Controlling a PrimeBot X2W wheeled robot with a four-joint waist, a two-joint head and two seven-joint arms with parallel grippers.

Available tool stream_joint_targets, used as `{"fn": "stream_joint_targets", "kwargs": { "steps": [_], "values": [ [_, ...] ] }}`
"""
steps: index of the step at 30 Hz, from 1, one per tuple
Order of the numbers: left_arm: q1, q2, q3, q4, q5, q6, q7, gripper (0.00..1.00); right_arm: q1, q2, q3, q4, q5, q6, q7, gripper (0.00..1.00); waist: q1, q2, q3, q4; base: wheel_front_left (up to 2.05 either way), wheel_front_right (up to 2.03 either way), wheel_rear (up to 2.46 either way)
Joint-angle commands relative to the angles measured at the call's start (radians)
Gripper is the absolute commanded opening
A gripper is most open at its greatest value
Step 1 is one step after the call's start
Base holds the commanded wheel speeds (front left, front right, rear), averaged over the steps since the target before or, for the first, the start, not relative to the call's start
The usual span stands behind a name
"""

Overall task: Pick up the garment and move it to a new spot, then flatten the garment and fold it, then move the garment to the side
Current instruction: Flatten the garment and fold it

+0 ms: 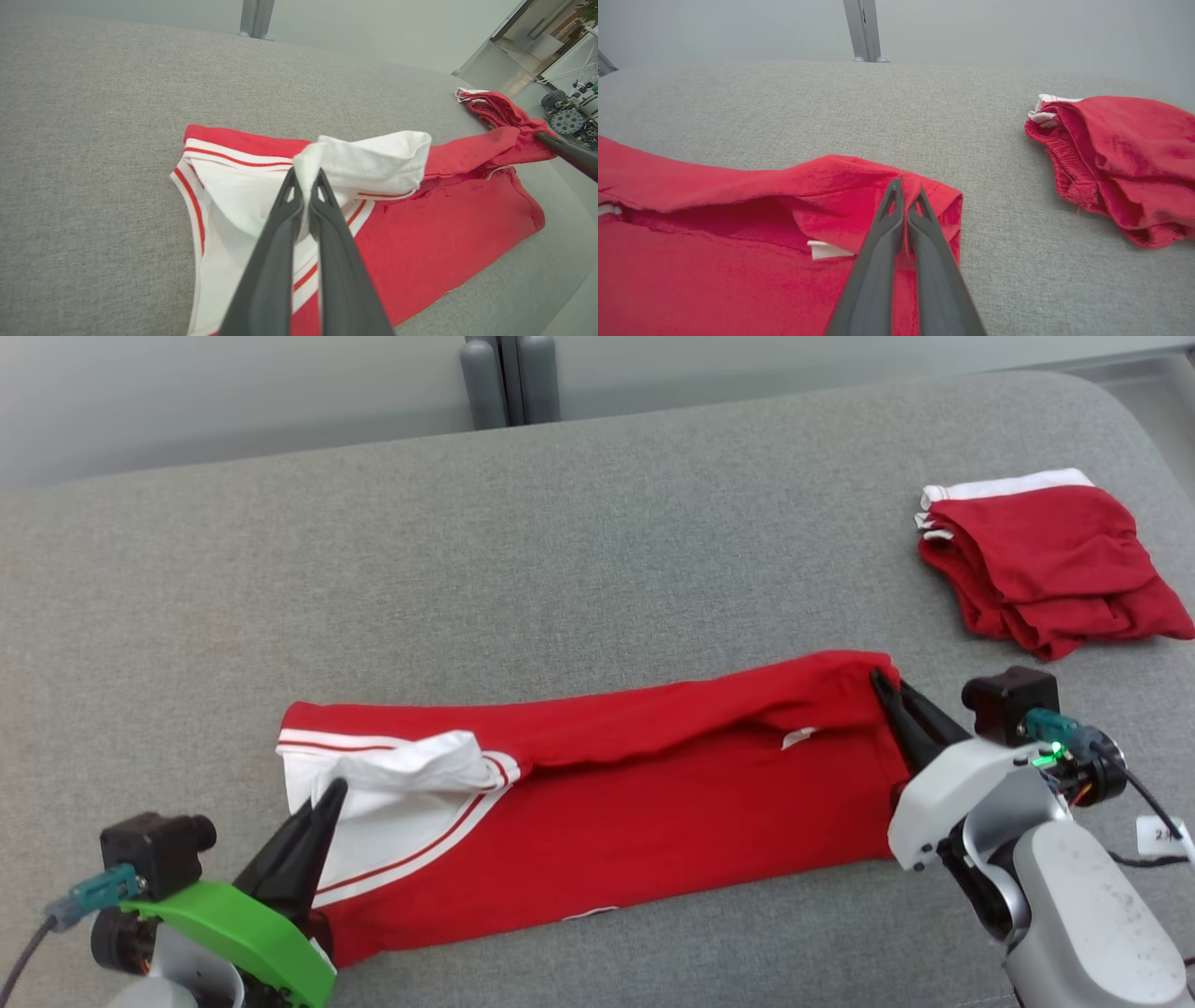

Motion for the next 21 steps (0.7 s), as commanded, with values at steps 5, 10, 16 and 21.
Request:
{"fn": "stream_joint_targets", "kwargs": {
  "steps": [5, 10, 16, 21],
  "values": [
    [0.043, -0.041, -0.006, 0.086, -0.029, -0.019, -0.035, 0.0, 0.075, 0.022, -0.031, -0.029, -0.036, -0.001, 0.005, 0.22, 0.0001, 0.0, -0.04, 0.011, 0.0, 0.0, 0.0],
    [0.067, -0.084, -0.006, 0.155, -0.026, -0.03, -0.084, 1.0, 0.134, 0.058, -0.079, -0.036, -0.054, -0.001, -0.016, 1.0, 0.0001, 0.0, -0.07, 0.009, 0.0, 0.0, 0.0],
    [0.13, -0.131, 0.04, 0.185, 0.004, -0.003, -0.129, 1.0, 0.204, 0.09, -0.156, -0.058, -0.066, -0.001, -0.039, 1.0, 0.0001, 0.0, -0.117, 0.011, 0.0, 0.0, 0.0],
    [0.18, -0.183, 0.135, 0.156, 0.075, 0.023, -0.135, 1.0, 0.236, 0.106, -0.196, -0.068, -0.081, -0.001, -0.037, 1.0, 0.0001, 0.0, -0.145, 0.023, 0.0, 0.0, 0.0]
  ]
}}
